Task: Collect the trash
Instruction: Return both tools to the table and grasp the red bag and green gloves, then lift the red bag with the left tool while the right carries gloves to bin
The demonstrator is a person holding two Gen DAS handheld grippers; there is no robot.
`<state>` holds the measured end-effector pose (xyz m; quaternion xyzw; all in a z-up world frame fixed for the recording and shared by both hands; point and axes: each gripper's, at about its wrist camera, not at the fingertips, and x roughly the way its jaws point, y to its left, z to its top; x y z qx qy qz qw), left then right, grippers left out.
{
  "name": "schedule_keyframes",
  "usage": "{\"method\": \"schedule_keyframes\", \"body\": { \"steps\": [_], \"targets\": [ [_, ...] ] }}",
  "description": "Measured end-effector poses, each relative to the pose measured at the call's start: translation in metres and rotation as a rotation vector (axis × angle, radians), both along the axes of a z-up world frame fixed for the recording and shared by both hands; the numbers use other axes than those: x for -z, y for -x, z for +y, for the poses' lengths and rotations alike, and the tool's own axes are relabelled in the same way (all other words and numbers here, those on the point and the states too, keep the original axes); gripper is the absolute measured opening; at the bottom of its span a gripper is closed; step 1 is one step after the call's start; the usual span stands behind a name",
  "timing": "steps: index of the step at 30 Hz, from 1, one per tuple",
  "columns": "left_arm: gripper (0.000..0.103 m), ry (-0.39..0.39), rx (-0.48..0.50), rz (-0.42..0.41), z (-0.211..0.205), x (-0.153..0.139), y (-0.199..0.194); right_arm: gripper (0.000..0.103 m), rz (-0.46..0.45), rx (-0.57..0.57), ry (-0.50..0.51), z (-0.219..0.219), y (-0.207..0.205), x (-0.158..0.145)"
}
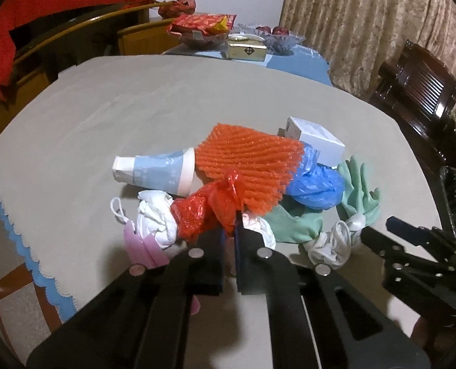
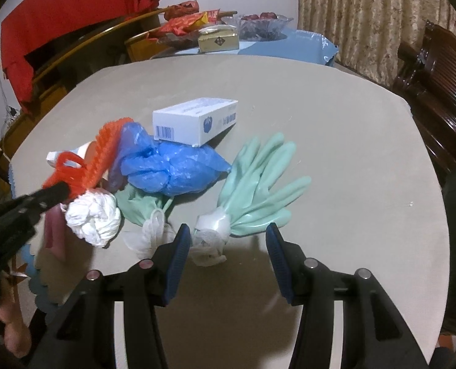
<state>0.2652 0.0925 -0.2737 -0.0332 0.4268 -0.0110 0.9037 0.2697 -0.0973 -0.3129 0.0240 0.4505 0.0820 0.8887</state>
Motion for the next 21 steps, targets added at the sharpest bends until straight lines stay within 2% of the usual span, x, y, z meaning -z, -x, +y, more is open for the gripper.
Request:
{"method": "schedule_keyframes", "body": {
  "steps": [5,14,15,18,21],
  "targets": [
    [0.003,0.000,0.000,-0.016,-0.001,-0.006,0.002,0.051,0.010,0.005,0.012,0.005,-0.006,0.009],
    [0.003,-0.019,0.008,0.002,-0.003,0.006,0.002,0.051,0.020,0.007,0.013,0.007,-0.009,0.018],
    [0.003,-0.018,0.009,0.001,-0.003,0.007,0.002,0.048,0.018,0.003,0.004,0.008,-0.009,0.018],
    [0.003,-0.017,0.010,0.000,-0.004,0.006,0.002,0.026,0.016,-0.029,-0.012,0.012,-0.008,0.017],
    [0.002,-0.016,0.013,-0.001,-0.005,0.005,0.004,0.024,0.011,-0.041,-0.011,0.015,-0.004,0.015]
  ]
}}
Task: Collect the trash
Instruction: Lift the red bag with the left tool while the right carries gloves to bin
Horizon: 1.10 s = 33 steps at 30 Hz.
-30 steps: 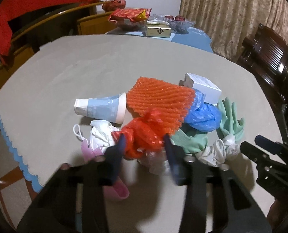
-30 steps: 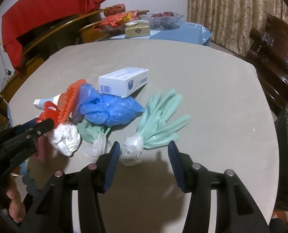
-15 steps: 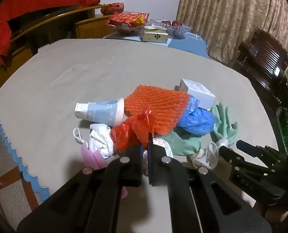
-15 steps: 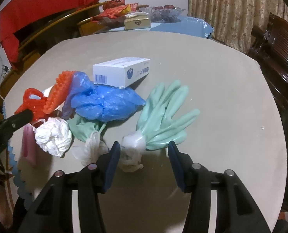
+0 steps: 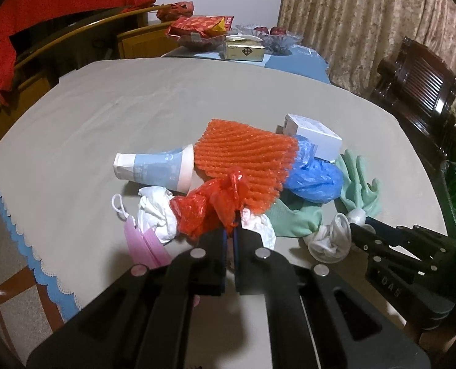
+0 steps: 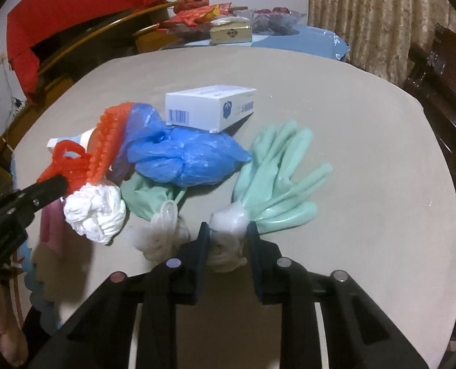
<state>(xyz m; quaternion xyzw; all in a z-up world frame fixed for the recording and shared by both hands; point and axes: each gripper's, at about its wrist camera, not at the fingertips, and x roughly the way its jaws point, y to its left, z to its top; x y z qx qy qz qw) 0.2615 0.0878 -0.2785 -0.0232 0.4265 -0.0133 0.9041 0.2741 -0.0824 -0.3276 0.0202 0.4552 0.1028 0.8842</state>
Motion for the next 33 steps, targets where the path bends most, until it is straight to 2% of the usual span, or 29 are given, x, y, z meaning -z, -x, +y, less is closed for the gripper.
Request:
{"method": "schedule_keyframes", "body": {
  "steps": [9,18,25,33],
  "targets": [
    [0.002,0.001,-0.009,-0.009,0.001,-0.008,0.006,0.022,-0.025,0.020,-0.027,-0.012,0.006,-0.012],
    [0.002,0.007,-0.001,-0.062,-0.004,-0.039,0.022,0.021,-0.092,0.023,-0.054,-0.025,0.023,-0.052],
    [0.002,-0.006,0.029,-0.092,-0.028,-0.064,0.034,0.021,-0.139,0.034,-0.053,-0.046,0.043,-0.083],
    [0.002,-0.020,0.079,-0.103,-0.071,-0.079,0.049,0.021,-0.153,0.082,-0.051,-0.092,0.067,-0.103]
  ]
}}
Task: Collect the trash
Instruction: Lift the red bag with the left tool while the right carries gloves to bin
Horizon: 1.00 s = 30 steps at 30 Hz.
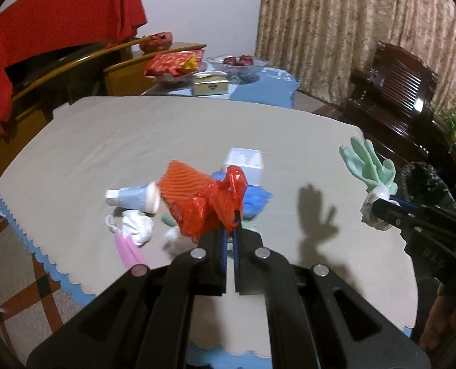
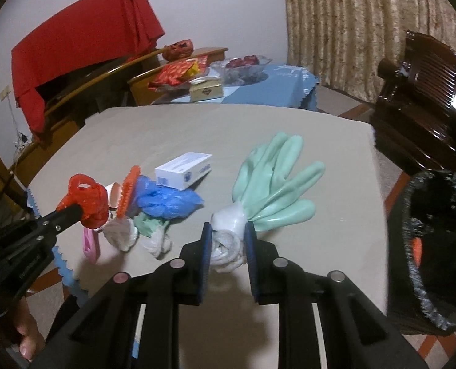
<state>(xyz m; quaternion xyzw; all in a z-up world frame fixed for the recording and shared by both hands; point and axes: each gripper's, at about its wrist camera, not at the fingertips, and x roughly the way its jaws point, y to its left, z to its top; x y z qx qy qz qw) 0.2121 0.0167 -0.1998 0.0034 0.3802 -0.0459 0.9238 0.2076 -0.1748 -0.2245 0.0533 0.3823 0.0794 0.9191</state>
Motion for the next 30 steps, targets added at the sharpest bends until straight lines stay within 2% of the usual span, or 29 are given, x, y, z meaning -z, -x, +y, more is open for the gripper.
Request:
{"method": "schedule_keyframes", "body": {
  "steps": [12,21,30],
  "targets": [
    [0.002,0.016,0.117,-0.024,-0.094,-0.017,0.010,0.021,-0.022,0.098,0.037,-0.080,0.031,-0.019],
    [0.002,0.027,0.211,-0.043,-0.177,-0.028,0.011,0.021,-0.039,0.180,0.048,-0.151,0.050,-0.031],
    [0.002,0.058,0.345,-0.075,-0.272,-0.044,0.018,0.021,-0.035,0.266,0.044,-0.220,0.068,-0.032]
  ]
}}
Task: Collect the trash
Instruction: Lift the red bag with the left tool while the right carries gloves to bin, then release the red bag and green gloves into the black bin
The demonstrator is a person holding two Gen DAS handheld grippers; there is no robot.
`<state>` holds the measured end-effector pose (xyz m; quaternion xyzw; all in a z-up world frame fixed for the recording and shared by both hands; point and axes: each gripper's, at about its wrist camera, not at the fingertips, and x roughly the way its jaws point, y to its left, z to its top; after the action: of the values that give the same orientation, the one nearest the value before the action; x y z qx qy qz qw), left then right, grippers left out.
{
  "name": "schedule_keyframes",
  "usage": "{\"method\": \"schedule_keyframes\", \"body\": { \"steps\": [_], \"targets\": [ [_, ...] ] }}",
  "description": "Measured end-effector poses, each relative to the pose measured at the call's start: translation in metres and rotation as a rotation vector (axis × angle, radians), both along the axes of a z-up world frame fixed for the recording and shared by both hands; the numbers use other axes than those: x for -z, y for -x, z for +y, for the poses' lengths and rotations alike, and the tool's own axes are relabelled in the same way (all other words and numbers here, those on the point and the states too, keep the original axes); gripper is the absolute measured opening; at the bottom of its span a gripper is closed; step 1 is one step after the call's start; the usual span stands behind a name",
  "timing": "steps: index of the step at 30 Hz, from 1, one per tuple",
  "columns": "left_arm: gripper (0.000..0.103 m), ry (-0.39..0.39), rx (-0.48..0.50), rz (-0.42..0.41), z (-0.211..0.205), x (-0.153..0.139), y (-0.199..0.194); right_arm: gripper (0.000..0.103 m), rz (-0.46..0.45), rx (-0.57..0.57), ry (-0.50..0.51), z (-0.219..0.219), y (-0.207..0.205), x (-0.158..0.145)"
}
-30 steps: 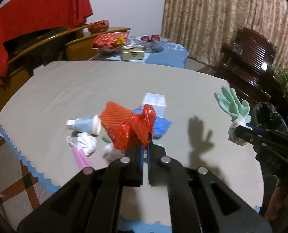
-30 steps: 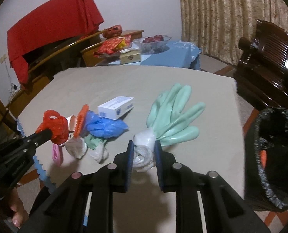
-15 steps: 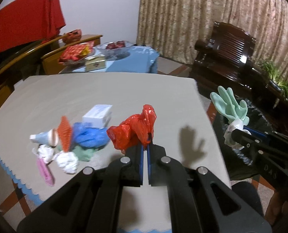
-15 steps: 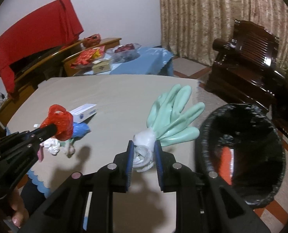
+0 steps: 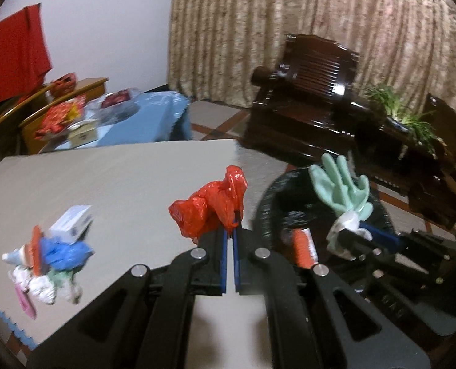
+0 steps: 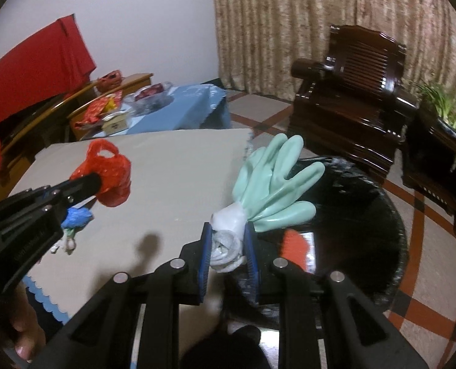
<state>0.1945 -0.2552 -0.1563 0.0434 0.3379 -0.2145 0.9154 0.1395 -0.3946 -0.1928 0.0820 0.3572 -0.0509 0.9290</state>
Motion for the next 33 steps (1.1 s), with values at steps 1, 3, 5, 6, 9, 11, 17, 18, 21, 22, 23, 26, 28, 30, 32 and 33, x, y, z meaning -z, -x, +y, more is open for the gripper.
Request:
{"method": "schedule_keyframes", "body": {
  "steps": [1,3,5,6,9,11,17,18,21,22,23,26,28,30,32,33],
  "targets": [
    [0.002,0.003,0.020,0.001,-0.014,0.001,0.001,0.021,0.001,0.012,0.000,-0.009,0.001,0.001],
    [0.002,0.005,0.041,0.003,-0.028,0.003,0.003,0.021,0.004,0.034,-0.007,-0.024,0.004,0.005],
    [0.002,0.008,0.065,0.008,-0.045,0.006,0.003,0.021,0.010,0.052,-0.014,-0.037,0.005,0.009],
    [0.002,0.009,0.074,0.011,-0.052,0.009,0.003,0.021,0.013,0.060,-0.016,-0.043,0.006,0.012],
    [0.002,0.004,0.103,0.030,-0.075,0.020,0.001,0.021,0.022,0.075,-0.022,-0.056,0.005,0.019],
    [0.002,-0.003,0.115,0.039,-0.087,0.028,-0.001,0.021,0.033,0.085,-0.027,-0.065,0.003,0.026],
    [0.002,-0.013,0.134,0.084,-0.114,0.055,-0.015,0.021,0.068,0.108,-0.037,-0.092,-0.005,0.049],
    [0.002,-0.012,0.136,0.092,-0.117,0.057,-0.016,0.021,0.073,0.111,-0.035,-0.095,-0.007,0.053],
    [0.002,-0.008,0.154,0.117,-0.131,0.069,-0.024,0.022,0.095,0.122,-0.043,-0.107,-0.010,0.065],
    [0.004,-0.009,0.173,0.133,-0.138,0.076,-0.028,0.023,0.114,0.124,-0.058,-0.113,-0.013,0.073],
    [0.008,-0.014,0.192,0.153,-0.142,0.082,-0.031,0.026,0.136,0.123,-0.074,-0.118,-0.015,0.080],
    [0.027,-0.051,0.211,0.199,-0.151,0.105,-0.038,0.039,0.185,0.145,-0.100,-0.128,-0.015,0.098],
    [0.028,-0.059,0.206,0.205,-0.147,0.111,-0.038,0.039,0.190,0.159,-0.088,-0.129,-0.010,0.101],
    [0.028,-0.057,0.195,0.213,-0.136,0.112,-0.037,0.039,0.190,0.166,-0.088,-0.129,-0.004,0.101],
    [0.031,-0.066,0.183,0.203,-0.124,0.109,-0.035,0.039,0.190,0.165,-0.089,-0.126,0.000,0.098],
    [0.034,-0.073,0.172,0.194,-0.115,0.107,-0.034,0.039,0.186,0.164,-0.090,-0.123,0.002,0.096]
  ]
}}
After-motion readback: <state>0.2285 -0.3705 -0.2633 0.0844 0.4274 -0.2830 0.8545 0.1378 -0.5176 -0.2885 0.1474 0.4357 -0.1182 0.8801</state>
